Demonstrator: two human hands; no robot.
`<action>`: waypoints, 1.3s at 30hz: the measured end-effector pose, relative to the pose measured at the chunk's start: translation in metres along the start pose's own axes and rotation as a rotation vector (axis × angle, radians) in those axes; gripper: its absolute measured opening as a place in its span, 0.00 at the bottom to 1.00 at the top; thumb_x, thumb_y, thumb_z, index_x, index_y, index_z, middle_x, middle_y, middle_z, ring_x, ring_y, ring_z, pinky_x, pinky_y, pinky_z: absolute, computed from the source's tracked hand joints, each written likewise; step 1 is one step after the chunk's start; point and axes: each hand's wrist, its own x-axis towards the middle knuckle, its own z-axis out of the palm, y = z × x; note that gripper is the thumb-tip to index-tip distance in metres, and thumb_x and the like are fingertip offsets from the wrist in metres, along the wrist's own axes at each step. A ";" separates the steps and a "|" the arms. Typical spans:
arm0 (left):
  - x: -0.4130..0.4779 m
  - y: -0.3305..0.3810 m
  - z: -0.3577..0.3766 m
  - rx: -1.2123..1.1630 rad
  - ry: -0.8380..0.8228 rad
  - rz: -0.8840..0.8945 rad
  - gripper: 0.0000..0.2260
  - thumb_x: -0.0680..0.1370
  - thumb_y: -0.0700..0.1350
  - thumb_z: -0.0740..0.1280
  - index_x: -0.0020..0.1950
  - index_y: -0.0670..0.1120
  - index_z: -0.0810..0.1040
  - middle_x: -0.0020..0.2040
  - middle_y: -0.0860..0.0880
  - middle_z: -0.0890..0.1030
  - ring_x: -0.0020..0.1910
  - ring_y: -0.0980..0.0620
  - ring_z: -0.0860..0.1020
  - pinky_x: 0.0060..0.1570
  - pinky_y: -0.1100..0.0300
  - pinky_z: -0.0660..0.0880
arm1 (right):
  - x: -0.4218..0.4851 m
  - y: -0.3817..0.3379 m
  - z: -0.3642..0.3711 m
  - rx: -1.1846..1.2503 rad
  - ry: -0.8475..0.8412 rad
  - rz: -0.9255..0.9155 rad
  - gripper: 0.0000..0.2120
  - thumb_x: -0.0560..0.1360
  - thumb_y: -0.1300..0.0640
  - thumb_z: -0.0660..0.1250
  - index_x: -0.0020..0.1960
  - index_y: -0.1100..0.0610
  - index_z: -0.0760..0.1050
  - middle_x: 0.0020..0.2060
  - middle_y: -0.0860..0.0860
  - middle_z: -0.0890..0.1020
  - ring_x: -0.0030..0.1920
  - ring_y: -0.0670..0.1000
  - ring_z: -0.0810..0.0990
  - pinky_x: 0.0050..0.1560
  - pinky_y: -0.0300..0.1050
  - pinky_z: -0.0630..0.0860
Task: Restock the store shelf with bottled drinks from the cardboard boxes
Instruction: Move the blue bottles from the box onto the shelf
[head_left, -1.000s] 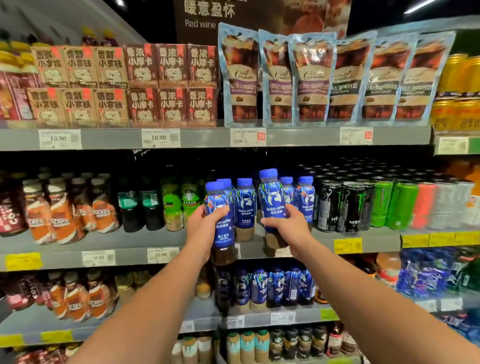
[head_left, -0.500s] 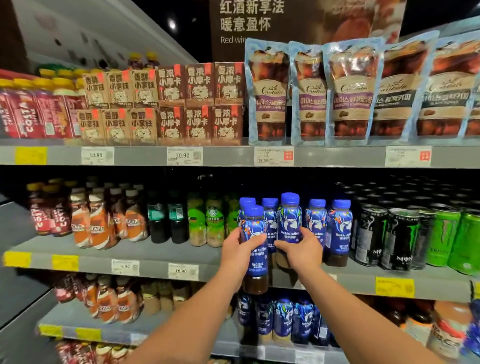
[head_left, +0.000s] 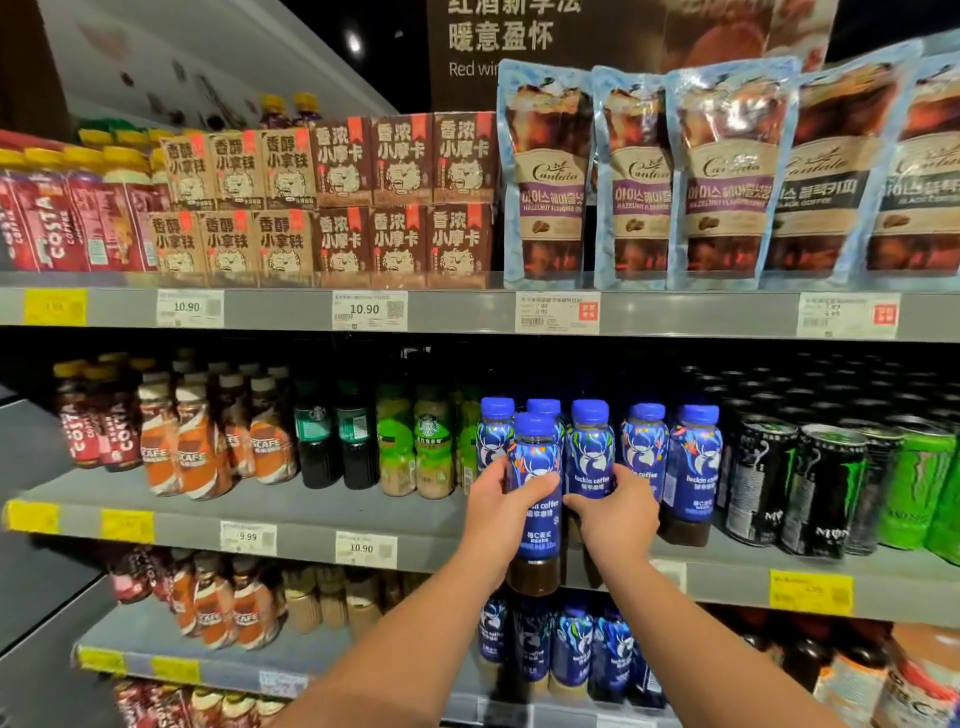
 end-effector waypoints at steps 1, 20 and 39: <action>0.000 -0.001 0.001 -0.004 -0.006 0.004 0.13 0.70 0.41 0.74 0.54 0.49 0.80 0.47 0.50 0.85 0.45 0.50 0.84 0.39 0.61 0.78 | -0.001 0.001 0.002 0.012 0.008 0.014 0.25 0.64 0.57 0.79 0.58 0.58 0.76 0.53 0.55 0.81 0.52 0.56 0.80 0.50 0.47 0.73; -0.002 0.005 0.071 -0.035 -0.064 -0.033 0.08 0.71 0.41 0.74 0.49 0.48 0.80 0.43 0.51 0.85 0.41 0.52 0.84 0.36 0.62 0.78 | -0.029 0.019 -0.072 0.108 -0.317 -0.192 0.19 0.60 0.50 0.78 0.46 0.49 0.75 0.39 0.44 0.83 0.39 0.41 0.80 0.40 0.37 0.75; 0.006 -0.033 0.099 0.288 -0.078 -0.148 0.27 0.78 0.64 0.54 0.69 0.49 0.71 0.68 0.49 0.73 0.67 0.49 0.71 0.70 0.47 0.63 | 0.035 0.061 -0.124 -0.054 -0.080 -0.039 0.16 0.64 0.53 0.78 0.49 0.53 0.78 0.44 0.49 0.84 0.44 0.51 0.81 0.48 0.50 0.78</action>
